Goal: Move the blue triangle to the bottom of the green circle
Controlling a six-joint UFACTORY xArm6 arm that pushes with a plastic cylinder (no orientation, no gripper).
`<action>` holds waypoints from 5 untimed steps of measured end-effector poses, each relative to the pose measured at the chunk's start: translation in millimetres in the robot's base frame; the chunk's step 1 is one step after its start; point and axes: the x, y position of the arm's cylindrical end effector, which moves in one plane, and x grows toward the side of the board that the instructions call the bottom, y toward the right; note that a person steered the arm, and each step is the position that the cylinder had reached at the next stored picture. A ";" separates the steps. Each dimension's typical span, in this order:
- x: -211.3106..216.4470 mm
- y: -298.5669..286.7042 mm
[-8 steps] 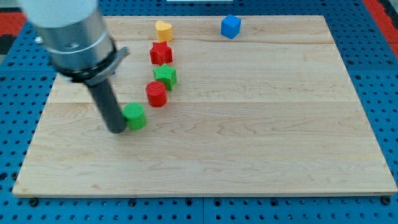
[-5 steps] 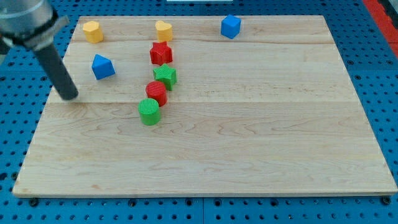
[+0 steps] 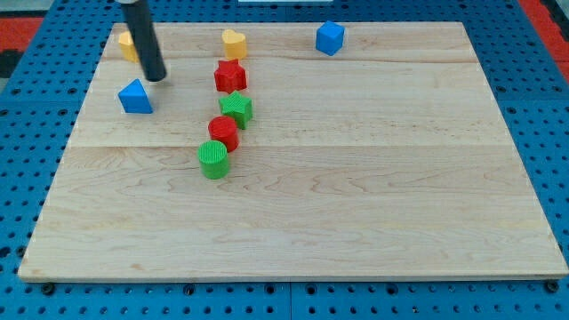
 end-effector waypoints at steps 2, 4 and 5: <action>62.2 44.1; 35.9 23.8; 81.8 27.1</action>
